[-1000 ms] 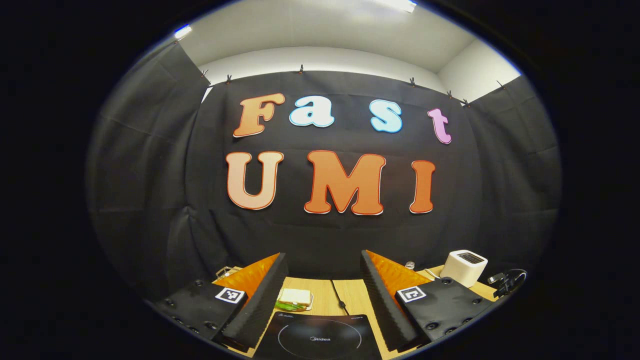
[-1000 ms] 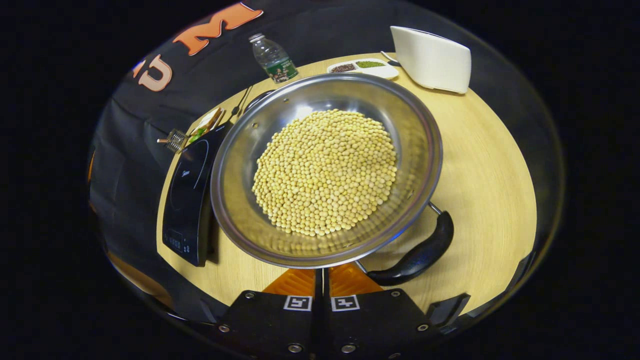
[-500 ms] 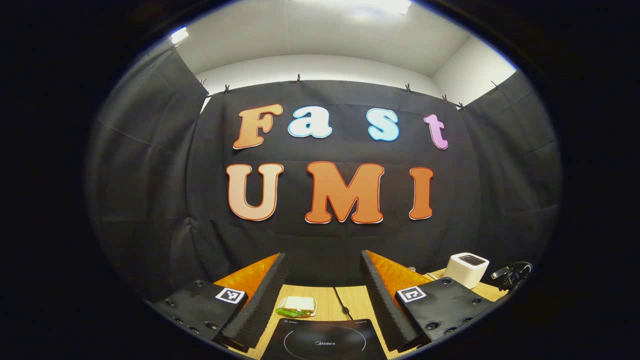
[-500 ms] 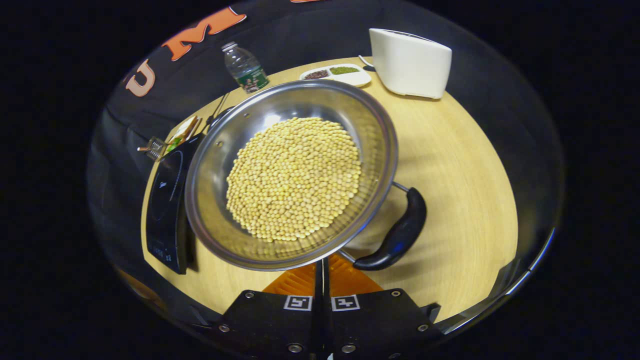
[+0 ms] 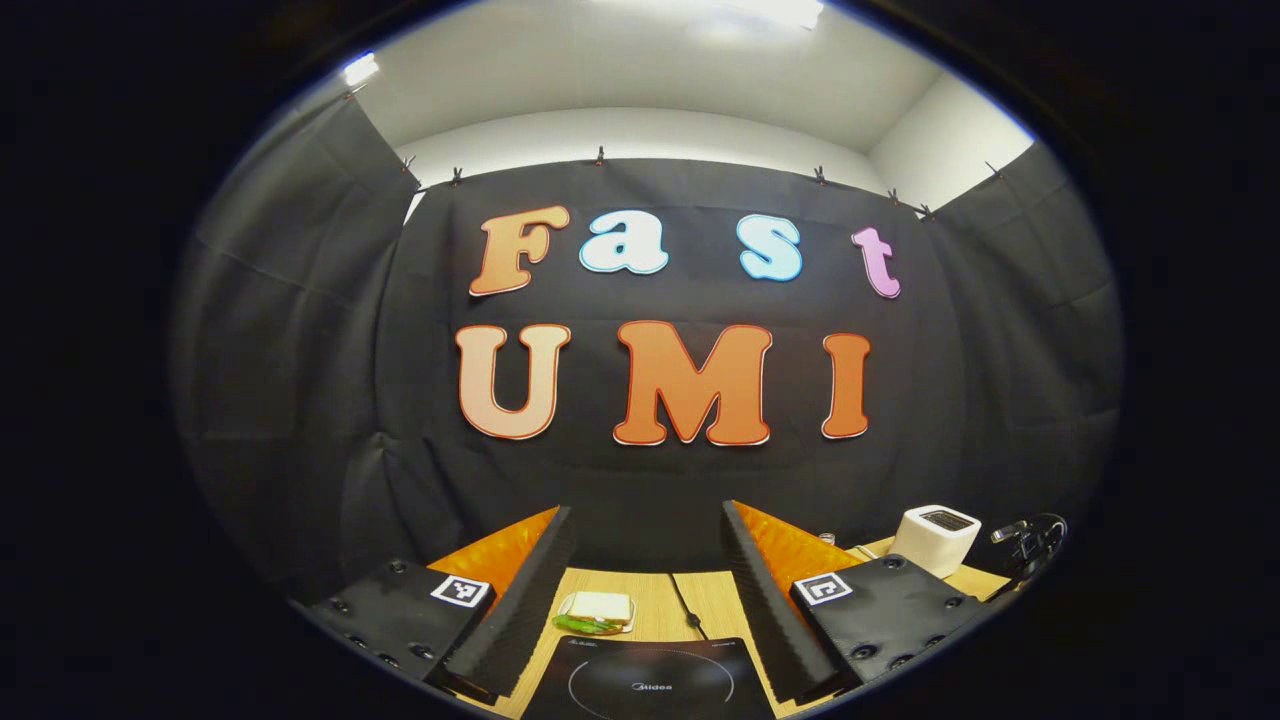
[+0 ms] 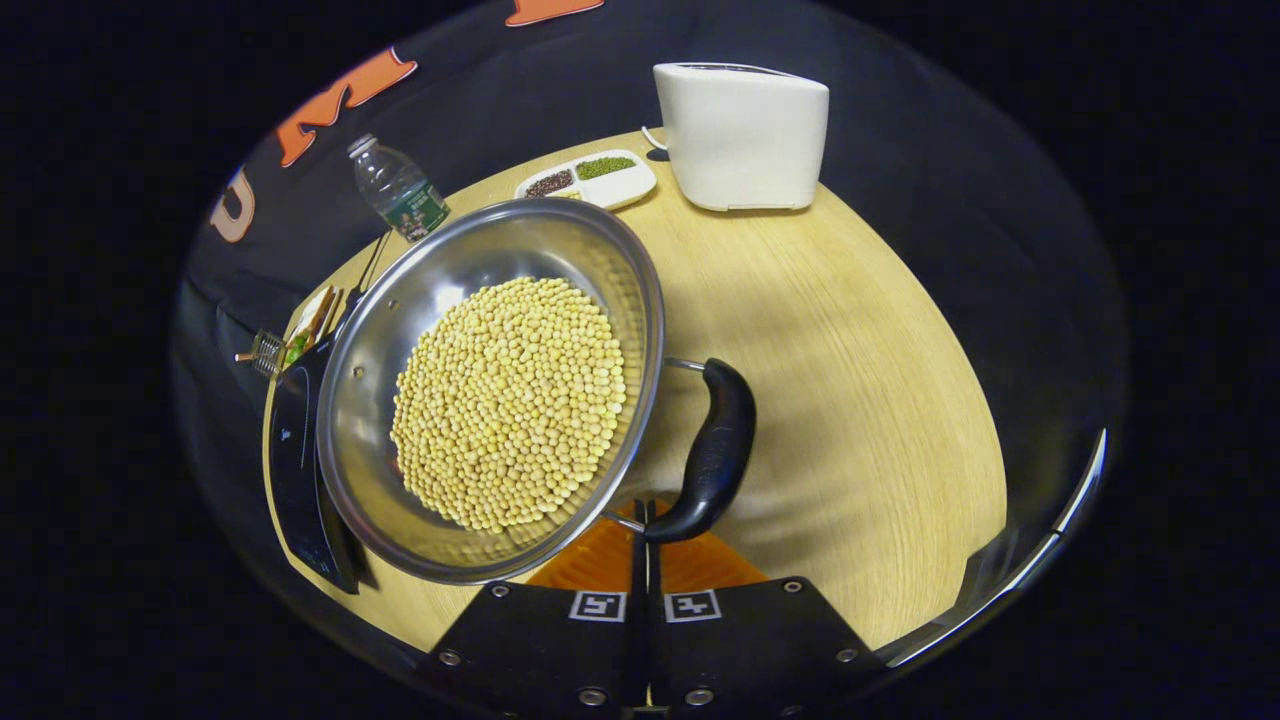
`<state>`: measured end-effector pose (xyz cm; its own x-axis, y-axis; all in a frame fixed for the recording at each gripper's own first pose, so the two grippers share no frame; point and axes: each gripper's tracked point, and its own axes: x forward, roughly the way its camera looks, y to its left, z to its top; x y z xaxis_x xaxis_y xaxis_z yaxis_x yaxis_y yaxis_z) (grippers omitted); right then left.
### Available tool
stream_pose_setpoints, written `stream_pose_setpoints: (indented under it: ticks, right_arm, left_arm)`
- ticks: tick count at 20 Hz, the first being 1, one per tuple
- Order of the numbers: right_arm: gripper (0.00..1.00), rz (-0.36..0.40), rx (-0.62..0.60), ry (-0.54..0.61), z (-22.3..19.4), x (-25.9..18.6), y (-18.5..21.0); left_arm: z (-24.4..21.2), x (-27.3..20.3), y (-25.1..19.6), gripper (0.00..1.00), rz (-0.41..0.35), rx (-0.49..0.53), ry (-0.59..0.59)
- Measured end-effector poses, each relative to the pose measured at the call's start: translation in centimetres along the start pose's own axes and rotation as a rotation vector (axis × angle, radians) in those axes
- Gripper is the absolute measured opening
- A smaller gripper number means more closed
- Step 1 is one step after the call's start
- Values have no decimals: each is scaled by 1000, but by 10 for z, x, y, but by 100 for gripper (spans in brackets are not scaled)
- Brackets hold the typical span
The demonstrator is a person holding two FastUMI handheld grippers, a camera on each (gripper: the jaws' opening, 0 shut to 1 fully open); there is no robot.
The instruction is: First push the handle of the pot to place it horizontally, then grasp the pot with both hands and set it on the induction cooktop.
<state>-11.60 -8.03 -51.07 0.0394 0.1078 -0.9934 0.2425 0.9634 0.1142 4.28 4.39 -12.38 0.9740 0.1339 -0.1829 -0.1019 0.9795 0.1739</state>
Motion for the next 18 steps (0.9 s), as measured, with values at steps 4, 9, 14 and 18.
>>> stream_pose_setpoints:
  ticks: [4, 9, 14, 18]
  right_arm:
    - [0, -25, 34, -26, 17, 4, -9]
    - [0, -19, 107, -43, 37, 10, -12]
    - [0, -14, 148, -82, 59, 13, -15]
    - [0, -12, 195, -98, 68, 16, -20]
  left_arm:
    - [-5, 4, -3, 95, -8, -13, 15]
    - [-10, 8, 0, 96, -3, -11, 25]
    - [-21, 11, -3, 96, -10, -24, 45]
    - [-30, 12, -6, 96, -12, -18, 42]
